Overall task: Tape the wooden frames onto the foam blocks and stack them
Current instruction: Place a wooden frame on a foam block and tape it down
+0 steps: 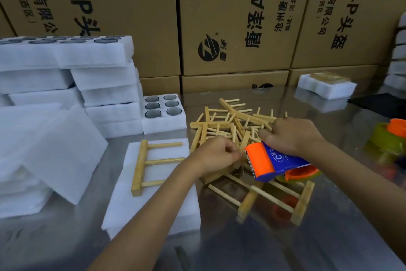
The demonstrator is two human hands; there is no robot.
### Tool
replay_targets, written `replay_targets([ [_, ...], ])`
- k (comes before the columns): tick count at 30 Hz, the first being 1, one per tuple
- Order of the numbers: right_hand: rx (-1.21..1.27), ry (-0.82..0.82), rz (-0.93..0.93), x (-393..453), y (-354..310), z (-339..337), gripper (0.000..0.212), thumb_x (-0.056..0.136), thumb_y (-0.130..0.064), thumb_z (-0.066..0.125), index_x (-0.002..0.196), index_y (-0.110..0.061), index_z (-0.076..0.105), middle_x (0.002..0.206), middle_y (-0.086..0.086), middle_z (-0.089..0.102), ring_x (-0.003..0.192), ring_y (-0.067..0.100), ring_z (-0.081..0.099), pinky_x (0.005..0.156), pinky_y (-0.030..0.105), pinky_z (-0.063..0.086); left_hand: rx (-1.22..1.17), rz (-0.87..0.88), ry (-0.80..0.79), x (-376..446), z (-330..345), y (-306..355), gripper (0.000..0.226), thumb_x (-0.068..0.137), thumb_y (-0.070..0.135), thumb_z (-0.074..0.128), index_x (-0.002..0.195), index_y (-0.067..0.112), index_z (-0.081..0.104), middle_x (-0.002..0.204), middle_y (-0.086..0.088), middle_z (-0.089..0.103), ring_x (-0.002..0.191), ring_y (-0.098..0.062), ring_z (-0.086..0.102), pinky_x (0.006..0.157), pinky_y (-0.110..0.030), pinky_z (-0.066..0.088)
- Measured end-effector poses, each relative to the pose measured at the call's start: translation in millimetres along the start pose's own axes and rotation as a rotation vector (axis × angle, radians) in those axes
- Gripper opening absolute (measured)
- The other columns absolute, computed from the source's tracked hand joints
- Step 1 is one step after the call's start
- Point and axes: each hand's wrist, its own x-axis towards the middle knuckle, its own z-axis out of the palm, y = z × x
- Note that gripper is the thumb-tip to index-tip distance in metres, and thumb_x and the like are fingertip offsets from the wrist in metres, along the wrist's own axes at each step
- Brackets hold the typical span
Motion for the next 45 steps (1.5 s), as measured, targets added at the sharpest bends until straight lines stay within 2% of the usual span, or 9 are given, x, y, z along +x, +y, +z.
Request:
replay_targets([
  [3, -0.006, 0.009, 0.016, -2, -2, 1, 0.050, 0.094, -0.067, 0.029, 0.072, -0.026, 0.047, 0.068, -0.005, 0.053, 0.062, 0.009, 0.049, 0.054, 0.027, 0.031, -0.078, 0.048, 0.021, -1, 1, -4, 0.012, 0.093, 0.023, 0.063, 0.087, 0.024, 0.074, 0.096, 0.008, 0.071, 0.096, -0.005, 0.062, 0.087, -0.028, 0.051],
  [9, -0.055, 0.041, 0.069, -3, -21, 4, 0.050, 0.095, -0.063, 0.028, 0.072, -0.024, 0.049, 0.069, -0.003, 0.053, 0.061, 0.011, 0.048, 0.061, 0.030, 0.034, -0.062, 0.091, 0.128, -6, 9, -9, 0.021, 0.094, 0.019, 0.062, 0.079, 0.034, 0.066, 0.086, 0.013, 0.068, 0.083, 0.003, 0.060, 0.067, -0.013, 0.041],
  [13, -0.083, 0.034, 0.106, -6, -29, 0, 0.048, 0.096, -0.060, 0.030, 0.077, -0.022, 0.052, 0.068, -0.002, 0.050, 0.060, 0.012, 0.043, 0.063, 0.031, 0.034, -0.050, 0.075, 0.153, -7, 13, -11, 0.021, 0.093, 0.018, 0.059, 0.079, 0.033, 0.065, 0.084, 0.012, 0.067, 0.083, -0.001, 0.060, 0.068, -0.018, 0.043],
  [17, -0.115, 0.000, 0.110, -9, -36, -4, 0.045, 0.097, -0.059, 0.032, 0.076, -0.022, 0.046, 0.068, -0.002, 0.049, 0.061, 0.013, 0.043, 0.066, 0.032, 0.038, 0.029, 0.066, 0.186, -10, 16, -10, 0.021, 0.092, 0.017, 0.059, 0.076, 0.027, 0.068, 0.073, 0.019, 0.061, 0.075, 0.002, 0.058, 0.062, -0.013, 0.039],
  [22, -0.177, 0.002, 0.092, -14, -45, -5, 0.040, 0.097, -0.057, 0.037, 0.086, -0.020, 0.049, 0.070, 0.000, 0.049, 0.073, 0.017, 0.053, 0.069, 0.032, 0.043, 0.100, 0.011, 0.289, -10, 18, -10, 0.013, 0.090, 0.020, 0.066, 0.084, 0.018, 0.078, 0.075, 0.011, 0.067, 0.074, -0.004, 0.060, 0.060, -0.014, 0.040],
  [27, -0.192, -0.040, 0.094, -17, -48, -6, 0.037, 0.097, -0.056, 0.040, 0.092, -0.019, 0.046, 0.070, 0.000, 0.045, 0.078, 0.019, 0.054, 0.074, 0.035, 0.043, -0.007, -0.044, 0.271, -11, 14, -12, 0.016, 0.086, 0.025, 0.074, 0.073, 0.027, 0.065, 0.073, 0.011, 0.063, 0.074, -0.005, 0.059, 0.060, -0.017, 0.040],
  [35, -0.327, -0.024, 0.012, -20, -58, -10, 0.035, 0.095, -0.048, 0.055, 0.115, -0.020, 0.054, 0.105, 0.005, 0.065, 0.099, 0.025, 0.062, 0.074, 0.038, 0.045, -0.071, 0.001, 0.260, -16, 12, -9, 0.016, 0.087, 0.021, 0.072, 0.076, 0.029, 0.063, 0.075, 0.009, 0.066, 0.075, -0.005, 0.062, 0.062, -0.019, 0.046],
  [40, -0.367, 0.007, 0.049, -22, -61, -6, 0.034, 0.092, -0.047, 0.060, 0.109, -0.018, 0.056, 0.090, 0.005, 0.061, 0.094, 0.024, 0.063, 0.071, 0.037, 0.043, -0.116, -0.004, 0.251, -18, 11, -5, 0.015, 0.086, 0.020, 0.072, 0.075, 0.027, 0.064, 0.075, 0.007, 0.067, 0.074, -0.007, 0.062, 0.064, -0.022, 0.047],
  [45, -0.272, -0.021, 0.131, -18, -53, -8, 0.029, 0.095, -0.045, 0.053, 0.103, -0.017, 0.058, 0.077, 0.004, 0.051, 0.084, 0.023, 0.057, 0.070, 0.038, 0.041, -0.437, 0.018, 0.308, -22, 2, -5, 0.007, 0.084, 0.015, 0.075, 0.080, 0.011, 0.072, 0.084, -0.009, 0.073, 0.074, -0.016, 0.064, 0.071, -0.029, 0.053],
])
